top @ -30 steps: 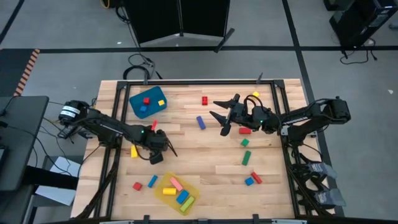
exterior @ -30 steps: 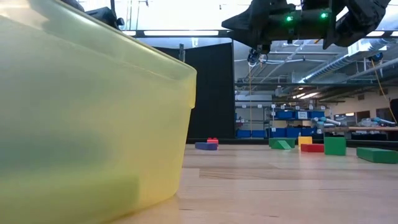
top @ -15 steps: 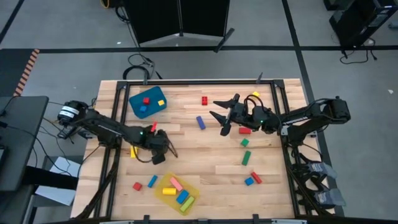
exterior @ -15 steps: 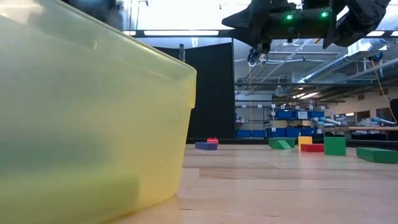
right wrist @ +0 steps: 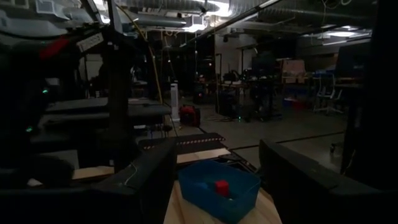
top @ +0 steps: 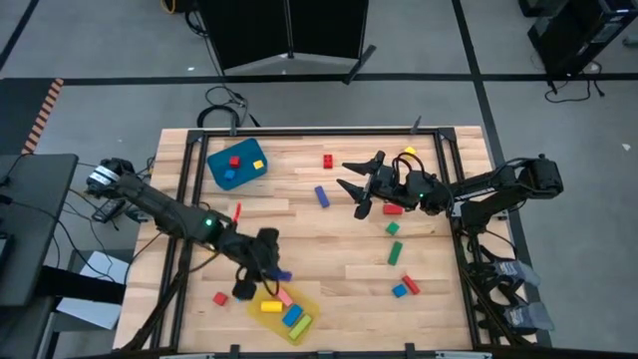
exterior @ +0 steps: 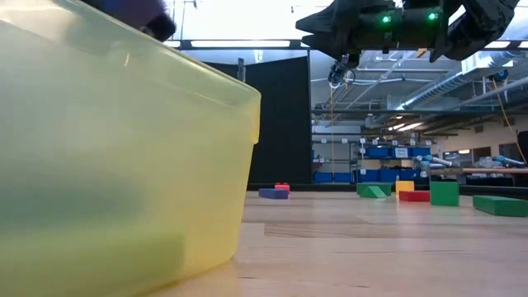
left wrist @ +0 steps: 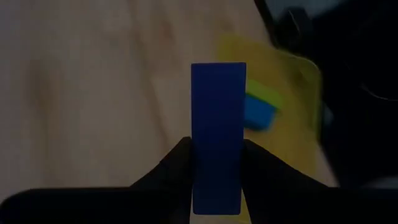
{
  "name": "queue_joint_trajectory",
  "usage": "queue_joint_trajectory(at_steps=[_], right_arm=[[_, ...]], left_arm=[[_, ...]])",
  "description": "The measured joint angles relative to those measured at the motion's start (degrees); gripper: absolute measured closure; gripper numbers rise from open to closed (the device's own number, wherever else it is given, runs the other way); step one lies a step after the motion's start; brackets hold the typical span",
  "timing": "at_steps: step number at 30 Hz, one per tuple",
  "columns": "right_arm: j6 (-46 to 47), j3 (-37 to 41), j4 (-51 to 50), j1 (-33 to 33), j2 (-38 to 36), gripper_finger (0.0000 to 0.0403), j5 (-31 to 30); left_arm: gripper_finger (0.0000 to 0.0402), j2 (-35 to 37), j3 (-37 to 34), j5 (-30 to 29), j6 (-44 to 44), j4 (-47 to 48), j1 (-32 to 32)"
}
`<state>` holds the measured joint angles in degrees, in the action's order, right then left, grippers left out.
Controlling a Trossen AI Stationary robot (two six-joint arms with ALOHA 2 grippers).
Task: Sort blocks by size
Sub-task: Put the bottom large violet block into the yellow bin, then put the bottom small green block into the blue bin
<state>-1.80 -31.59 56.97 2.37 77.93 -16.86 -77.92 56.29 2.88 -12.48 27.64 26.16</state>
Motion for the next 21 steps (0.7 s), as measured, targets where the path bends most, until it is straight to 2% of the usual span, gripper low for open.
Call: queue_joint_trajectory(at_steps=[4,9,11,17,21], right_arm=[[-0.09,0.0,0.0,-0.01,0.0,0.0163,0.0],[-0.1,0.0,0.0,0.0,0.0,0.0163,0.0],[0.07,0.0,0.0,0.0,0.0,0.0163,0.0],[0.17,-0.01,-1.2,-0.6,0.0,0.0163,0.0],[1.11,-0.04,-8.25,-1.1,-0.04,0.0163,-2.89]], left_arm=[[0.0296,-4.96,0.33,4.49,-5.56,-0.03,2.19],[0.0295,-10.28,0.49,5.83,-11.05,-3.18,4.05],[0.0262,-11.59,0.49,5.86,-12.77,-4.26,4.62],[0.0105,-12.18,0.66,6.97,-15.05,-3.71,5.44],[0.0057,-9.95,2.35,2.95,-15.69,-2.19,5.67]])
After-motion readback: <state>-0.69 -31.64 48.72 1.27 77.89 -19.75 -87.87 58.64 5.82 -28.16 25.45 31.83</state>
